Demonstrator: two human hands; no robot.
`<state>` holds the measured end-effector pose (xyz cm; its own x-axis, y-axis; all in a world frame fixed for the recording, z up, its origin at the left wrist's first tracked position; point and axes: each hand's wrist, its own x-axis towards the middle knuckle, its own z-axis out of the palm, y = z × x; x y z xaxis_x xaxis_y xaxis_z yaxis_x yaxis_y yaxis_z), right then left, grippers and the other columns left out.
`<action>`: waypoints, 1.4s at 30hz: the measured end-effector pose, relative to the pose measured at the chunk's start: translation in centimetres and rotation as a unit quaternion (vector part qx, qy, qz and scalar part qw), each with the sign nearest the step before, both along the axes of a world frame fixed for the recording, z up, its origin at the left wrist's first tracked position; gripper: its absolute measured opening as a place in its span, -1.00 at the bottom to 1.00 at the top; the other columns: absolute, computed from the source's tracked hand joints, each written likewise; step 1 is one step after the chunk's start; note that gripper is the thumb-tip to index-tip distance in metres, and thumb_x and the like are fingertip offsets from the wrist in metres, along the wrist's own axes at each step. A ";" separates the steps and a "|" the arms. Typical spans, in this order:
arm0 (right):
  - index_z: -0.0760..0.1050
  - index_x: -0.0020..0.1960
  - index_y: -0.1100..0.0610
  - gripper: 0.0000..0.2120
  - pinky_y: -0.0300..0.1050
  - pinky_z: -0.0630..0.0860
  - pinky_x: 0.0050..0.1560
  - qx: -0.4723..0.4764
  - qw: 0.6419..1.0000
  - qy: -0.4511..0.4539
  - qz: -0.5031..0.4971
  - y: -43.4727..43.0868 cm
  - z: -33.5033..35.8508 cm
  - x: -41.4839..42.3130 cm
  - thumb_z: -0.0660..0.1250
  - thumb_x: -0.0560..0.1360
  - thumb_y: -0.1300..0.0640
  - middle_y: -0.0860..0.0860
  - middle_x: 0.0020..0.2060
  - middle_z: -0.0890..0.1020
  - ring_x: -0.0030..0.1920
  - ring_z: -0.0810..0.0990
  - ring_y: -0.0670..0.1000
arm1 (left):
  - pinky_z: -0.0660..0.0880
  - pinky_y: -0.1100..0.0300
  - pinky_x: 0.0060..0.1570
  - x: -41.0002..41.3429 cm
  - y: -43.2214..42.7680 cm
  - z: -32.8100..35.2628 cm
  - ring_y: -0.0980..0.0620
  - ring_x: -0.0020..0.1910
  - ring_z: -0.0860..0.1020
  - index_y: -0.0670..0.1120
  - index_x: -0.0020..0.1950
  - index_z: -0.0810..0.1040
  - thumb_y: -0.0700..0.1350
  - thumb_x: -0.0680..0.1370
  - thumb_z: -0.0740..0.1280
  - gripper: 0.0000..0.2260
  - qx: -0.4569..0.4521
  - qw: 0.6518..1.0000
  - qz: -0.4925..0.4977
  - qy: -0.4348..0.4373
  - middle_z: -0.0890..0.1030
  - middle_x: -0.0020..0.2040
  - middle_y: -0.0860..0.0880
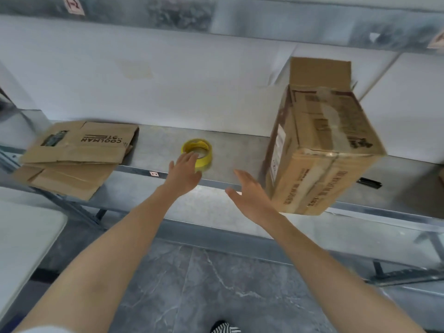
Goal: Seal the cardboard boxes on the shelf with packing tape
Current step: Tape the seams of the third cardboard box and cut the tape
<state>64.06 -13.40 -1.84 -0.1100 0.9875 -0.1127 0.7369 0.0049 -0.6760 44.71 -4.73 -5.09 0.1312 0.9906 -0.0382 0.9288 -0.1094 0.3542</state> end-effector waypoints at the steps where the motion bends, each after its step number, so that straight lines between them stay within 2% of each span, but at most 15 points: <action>1: 0.14 0.51 0.02 -0.47 -0.17 0.16 0.34 -0.006 1.000 0.001 -0.005 0.4 -0.3 -0.2 0.19 0.59 0.00 -0.06 0.49 0.21 0.46 0.20 -0.02 | 0.11 -0.13 0.40 0.4 0.7 -0.3 -0.07 0.49 0.14 -0.09 0.47 0.22 -0.10 0.56 0.25 -0.50 -0.008 1.000 0.000 0.006 0.25 0.49 -0.08; 6: 0.18 0.48 0.01 -0.49 -0.20 0.18 0.30 -0.025 0.999 0.022 -0.030 2.4 -1.1 -1.1 0.22 0.57 0.02 -0.07 0.47 0.26 0.43 0.25 -0.02 | 0.28 0.01 0.19 0.3 2.5 -1.6 -0.13 0.28 0.37 -0.10 0.31 0.44 -0.07 0.56 0.24 -0.67 0.010 0.997 -0.010 0.070 0.42 0.25 -0.13; 9: 0.22 0.47 0.02 -0.48 -0.24 0.17 0.28 -0.026 0.998 0.047 -0.041 3.6 -1.0 -1.4 0.24 0.55 0.06 -0.06 0.45 0.29 0.42 0.26 -0.03 | 0.38 0.02 0.04 -0.8 1.5 -1.6 -0.20 0.15 0.46 -0.16 0.21 0.53 -0.14 0.58 0.22 -0.75 0.006 0.999 -0.046 0.019 0.44 0.18 -0.17; 12: 0.20 0.48 0.02 -0.42 -0.25 0.17 0.29 -0.028 0.995 0.087 -0.039 4.7 -0.6 -1.6 0.28 0.50 0.13 -0.06 0.46 0.29 0.43 0.25 -0.05 | 0.46 -0.04 0.05 -2.4 -0.4 -0.6 -0.23 0.05 0.50 -0.20 0.21 0.56 -0.23 0.55 0.28 -0.76 0.054 0.992 -0.102 -0.057 0.48 0.11 -0.20; 15: 0.16 0.50 -0.03 -0.33 -0.27 0.20 0.23 -0.044 0.990 0.135 -0.013 5.5 0.3 -2.4 0.32 0.46 0.17 -0.10 0.45 0.27 0.43 0.23 -0.10 | 0.48 -0.03 -0.06 -3.6 -2.4 0.9 -0.24 -0.08 0.52 -0.26 0.01 0.59 -0.29 0.52 0.34 -0.90 0.097 0.979 -0.164 -0.077 0.50 -0.06 -0.20; 18: 0.29 0.43 0.02 -0.38 -0.26 0.37 0.10 -0.042 0.980 0.194 -0.012 5.9 1.4 -3.7 0.39 0.41 0.20 -0.09 0.29 0.42 0.30 0.36 -0.13 | 0.44 0.08 -0.13 -3.9 -4.2 2.8 -0.16 -0.14 0.52 -0.25 -0.06 0.59 -0.30 0.49 0.38 -0.94 0.131 0.969 -0.193 -0.080 0.53 -0.09 -0.17; 20: 0.51 0.20 0.09 -0.61 -0.17 0.49 0.08 -0.010 0.973 0.230 -0.024 5.8 2.2 -4.3 0.41 0.40 0.28 -0.07 0.05 0.57 0.09 0.51 -0.11 | 0.37 0.18 -0.14 -4.0 -5.2 3.7 -0.05 -0.15 0.49 -0.22 -0.05 0.58 -0.28 0.49 0.37 -0.94 0.153 0.964 -0.198 -0.089 0.55 -0.10 -0.12; 22: 0.59 -0.12 0.07 -0.83 -0.14 0.53 0.03 0.024 0.968 0.246 -0.037 5.3 2.9 -4.4 0.41 0.39 0.32 -0.08 -0.20 0.62 -0.14 0.57 -0.12 | 0.30 0.23 -0.18 -4.2 -6.0 4.5 0.00 -0.18 0.45 -0.20 -0.05 0.56 -0.24 0.52 0.35 -0.96 0.151 0.967 -0.178 -0.101 0.54 -0.12 -0.05; 25: 0.56 -0.29 0.05 -0.80 -0.23 0.48 -0.17 0.047 0.967 0.247 -0.035 4.2 4.4 -4.1 0.39 0.38 0.33 -0.05 -0.35 0.60 -0.31 0.51 -0.12 | 0.23 0.20 -0.30 -4.2 -7.5 5.5 0.05 -0.32 0.34 -0.17 -0.06 0.53 -0.18 0.54 0.34 -0.94 0.151 0.973 -0.143 -0.096 0.52 -0.21 -0.04; 28: 0.53 -0.31 0.04 -0.78 -0.31 0.41 -0.26 0.073 0.973 0.217 0.016 2.8 6.3 -3.9 0.37 0.39 0.33 -0.06 -0.39 0.57 -0.37 0.46 -0.16 | 0.21 0.15 -0.37 -4.0 -9.7 7.0 -0.01 -0.43 0.35 -0.13 -0.14 0.46 -0.12 0.56 0.32 -0.88 0.141 0.977 -0.118 -0.107 0.47 -0.35 -0.04; 33: 0.56 -0.24 0.13 -0.83 -0.29 0.43 -0.22 0.119 0.974 0.169 0.099 -0.2 10.5 -3.1 0.31 0.42 0.36 -0.10 -0.40 0.56 -0.38 0.47 -0.17 | 0.31 0.01 -0.07 -3.9 -13.4 10.3 -0.19 -0.37 0.42 -0.11 -0.15 0.45 -0.04 0.56 0.26 -0.83 0.173 0.978 -0.074 -0.089 0.56 -0.30 -0.15; 35: 0.56 -0.24 0.14 -0.82 -0.30 0.43 -0.24 0.135 0.971 0.161 0.116 -0.6 12.1 -2.7 0.29 0.40 0.38 -0.09 -0.41 0.56 -0.38 0.49 -0.17 | 0.37 -0.01 -0.09 -4.3 -13.2 11.3 -0.22 -0.24 0.51 -0.14 -0.10 0.52 -0.01 0.58 0.28 -0.80 0.158 0.982 -0.014 -0.098 0.62 -0.24 -0.14; 37: 0.56 -0.23 0.14 -0.83 -0.30 0.44 -0.25 0.152 0.968 0.150 0.131 -1.9 14.1 -1.9 0.29 0.41 0.38 -0.09 -0.40 0.56 -0.36 0.51 -0.14 | 0.44 0.02 -0.23 -4.1 -13.7 13.0 -0.12 -0.27 0.54 -0.10 -0.21 0.48 0.18 0.52 0.24 -0.65 0.139 0.985 0.036 -0.091 0.60 -0.32 -0.07; 39: 0.54 -0.20 0.14 -0.84 -0.29 0.46 -0.24 0.163 0.966 0.151 0.134 -2.8 16.2 -0.5 0.29 0.45 0.36 -0.07 -0.36 0.56 -0.32 0.53 -0.08 | 0.36 0.10 -0.39 -3.1 -14.3 14.9 -0.06 -0.36 0.51 -0.08 -0.30 0.42 0.34 0.46 0.17 -0.52 0.172 0.982 0.058 -0.052 0.54 -0.40 -0.05; 42: 0.50 -0.15 0.13 -0.91 -0.16 0.52 -0.13 0.176 0.964 0.158 0.123 -3.7 18.8 1.9 0.31 0.49 0.29 -0.03 -0.27 0.56 -0.24 0.54 -0.03 | 0.26 0.14 -0.41 -0.1 -15.0 17.7 -0.10 -0.36 0.47 -0.04 -0.33 0.36 0.34 0.48 0.19 -0.53 0.244 0.967 0.073 0.010 0.50 -0.42 -0.05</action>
<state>65.94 -17.11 16.94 -0.3189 0.8986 0.3014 0.4424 0.4223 -0.7912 44.58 -19.71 12.58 -0.0066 0.8996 0.4367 0.9531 -0.1265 0.2748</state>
